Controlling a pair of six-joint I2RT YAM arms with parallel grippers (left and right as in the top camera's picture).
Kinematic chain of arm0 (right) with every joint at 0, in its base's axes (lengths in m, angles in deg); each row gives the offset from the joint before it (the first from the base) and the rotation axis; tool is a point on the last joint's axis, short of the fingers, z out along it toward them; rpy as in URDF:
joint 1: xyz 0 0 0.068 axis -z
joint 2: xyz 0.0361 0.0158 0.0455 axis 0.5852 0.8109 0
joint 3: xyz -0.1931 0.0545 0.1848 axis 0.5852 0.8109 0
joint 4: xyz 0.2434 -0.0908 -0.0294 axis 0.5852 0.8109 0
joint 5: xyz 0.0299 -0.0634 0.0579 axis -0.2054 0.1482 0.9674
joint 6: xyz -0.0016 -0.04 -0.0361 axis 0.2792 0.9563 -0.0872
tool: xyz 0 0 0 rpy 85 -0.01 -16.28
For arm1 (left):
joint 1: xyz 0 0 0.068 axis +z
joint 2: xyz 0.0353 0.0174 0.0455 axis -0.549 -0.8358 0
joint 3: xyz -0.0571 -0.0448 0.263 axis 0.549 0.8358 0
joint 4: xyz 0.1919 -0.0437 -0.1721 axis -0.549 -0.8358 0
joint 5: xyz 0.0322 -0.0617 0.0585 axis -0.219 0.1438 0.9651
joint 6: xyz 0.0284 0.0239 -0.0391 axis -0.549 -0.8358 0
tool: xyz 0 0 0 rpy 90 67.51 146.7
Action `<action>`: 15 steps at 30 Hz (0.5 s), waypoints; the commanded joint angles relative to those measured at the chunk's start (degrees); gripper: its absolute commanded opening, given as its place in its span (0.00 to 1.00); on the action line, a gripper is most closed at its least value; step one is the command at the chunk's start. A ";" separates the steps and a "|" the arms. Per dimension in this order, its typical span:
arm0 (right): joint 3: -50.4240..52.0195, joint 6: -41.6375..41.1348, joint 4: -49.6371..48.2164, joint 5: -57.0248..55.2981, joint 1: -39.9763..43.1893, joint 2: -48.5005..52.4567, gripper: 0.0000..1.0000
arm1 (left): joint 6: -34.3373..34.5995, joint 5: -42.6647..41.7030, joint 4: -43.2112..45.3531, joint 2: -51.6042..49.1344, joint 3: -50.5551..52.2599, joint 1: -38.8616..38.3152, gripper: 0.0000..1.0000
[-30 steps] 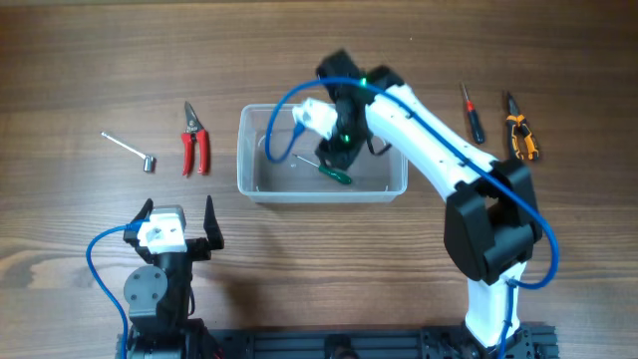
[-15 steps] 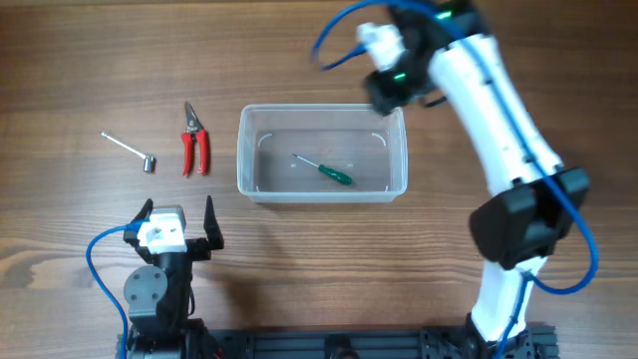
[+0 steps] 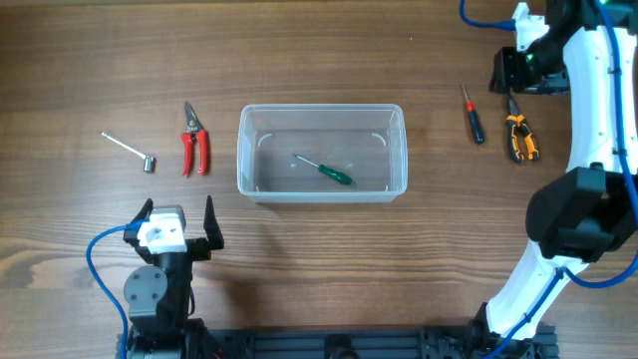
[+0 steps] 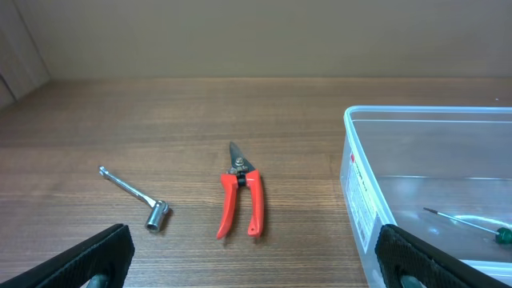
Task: Pack container
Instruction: 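Move the right gripper to the red-and-black screwdriver and lower it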
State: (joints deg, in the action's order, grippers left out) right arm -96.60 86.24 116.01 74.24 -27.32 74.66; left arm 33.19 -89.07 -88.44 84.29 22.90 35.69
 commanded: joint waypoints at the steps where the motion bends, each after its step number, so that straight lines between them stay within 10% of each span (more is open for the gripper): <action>1: -0.81 4.44 -0.83 -0.57 -0.22 0.76 0.55 | -1.29 -0.70 0.15 0.52 0.20 0.35 1.00; 15: 6.49 6.45 -5.33 -0.57 -0.26 7.28 0.54 | -1.29 -0.70 0.17 0.52 0.20 0.35 1.00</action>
State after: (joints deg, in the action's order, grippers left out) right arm -92.84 91.58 112.03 74.24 -27.30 79.62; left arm 33.19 -89.07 -88.42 84.29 22.90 35.69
